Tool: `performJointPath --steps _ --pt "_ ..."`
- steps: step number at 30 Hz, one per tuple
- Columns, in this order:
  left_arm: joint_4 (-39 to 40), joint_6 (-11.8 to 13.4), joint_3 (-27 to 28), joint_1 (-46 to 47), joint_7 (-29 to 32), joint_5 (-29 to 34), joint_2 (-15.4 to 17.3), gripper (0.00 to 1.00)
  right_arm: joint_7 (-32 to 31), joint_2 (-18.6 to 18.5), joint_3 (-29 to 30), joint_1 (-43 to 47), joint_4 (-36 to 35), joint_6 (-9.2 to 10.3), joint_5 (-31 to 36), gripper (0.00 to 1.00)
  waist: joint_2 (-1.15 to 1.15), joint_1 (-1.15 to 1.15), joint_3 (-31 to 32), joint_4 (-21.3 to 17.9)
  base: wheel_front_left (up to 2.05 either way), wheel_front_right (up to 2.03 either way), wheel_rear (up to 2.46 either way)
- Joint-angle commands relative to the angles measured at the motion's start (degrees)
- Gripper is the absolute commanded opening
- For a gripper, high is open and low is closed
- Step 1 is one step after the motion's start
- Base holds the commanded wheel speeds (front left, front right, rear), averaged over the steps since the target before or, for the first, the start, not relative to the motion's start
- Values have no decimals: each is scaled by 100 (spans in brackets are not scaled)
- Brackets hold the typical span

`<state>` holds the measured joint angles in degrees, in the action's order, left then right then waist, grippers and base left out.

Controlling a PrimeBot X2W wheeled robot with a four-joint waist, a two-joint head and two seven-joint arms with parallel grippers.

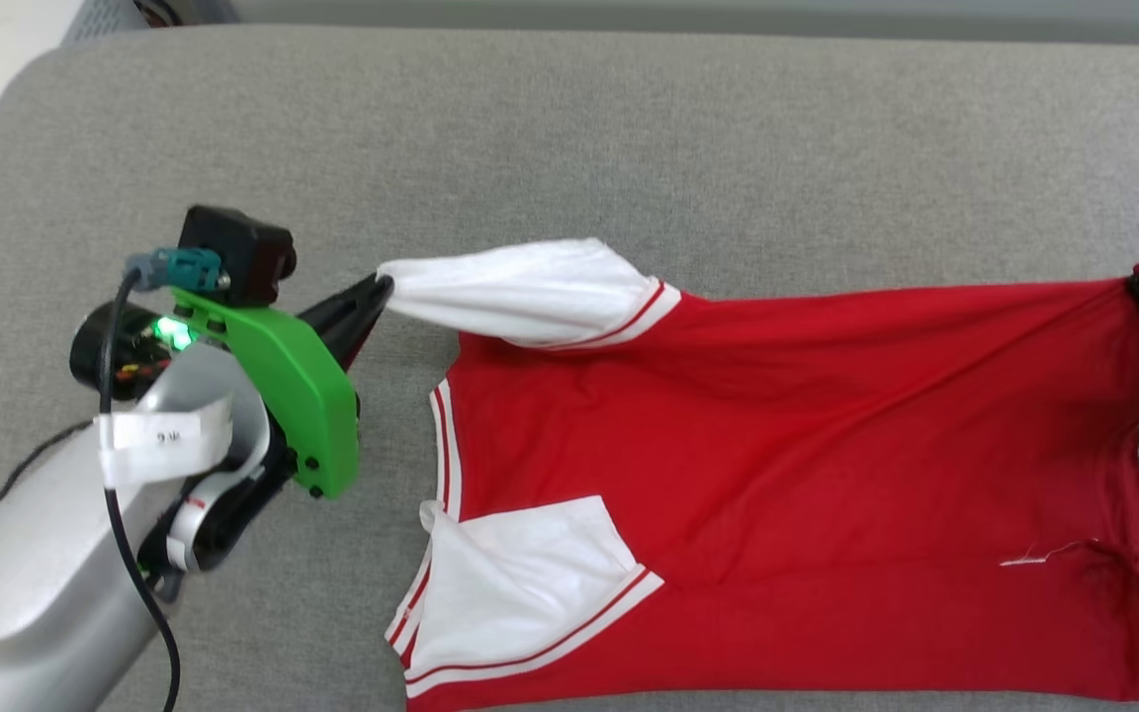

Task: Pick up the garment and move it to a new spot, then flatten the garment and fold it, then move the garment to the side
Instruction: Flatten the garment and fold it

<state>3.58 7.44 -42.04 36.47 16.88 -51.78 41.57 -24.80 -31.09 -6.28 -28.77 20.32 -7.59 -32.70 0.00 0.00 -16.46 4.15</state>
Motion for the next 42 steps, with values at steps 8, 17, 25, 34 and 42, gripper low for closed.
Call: performJointPath --steps 8,17,25,34,42 --pt "573 342 -127 -935 -104 -128 212 0 647 -215 -21 1176 -506 10 -603 0 0 0 608 162 0 0 0" --pt "1147 735 -358 -2078 -121 -377 517 0 877 -535 -126 2298 -1020 10 -1245 0 0 0 766 234 0 0 0" --pt "837 616 -789 -2465 50 -403 451 0 912 -1131 -642 3041 -1427 10 -1574 0 0 0 809 243 0 0 0" --pt "208 360 -1165 -2341 93 -138 104 100 1203 -1619 -1342 3157 -1367 10 -1444 100 0 0 797 197 0 0 0" --pt "47 383 -970 -2322 -510 -56 -100 100 1420 -1896 -1610 3138 -1449 10 -1674 100 0 0 1169 129 0 0 0"
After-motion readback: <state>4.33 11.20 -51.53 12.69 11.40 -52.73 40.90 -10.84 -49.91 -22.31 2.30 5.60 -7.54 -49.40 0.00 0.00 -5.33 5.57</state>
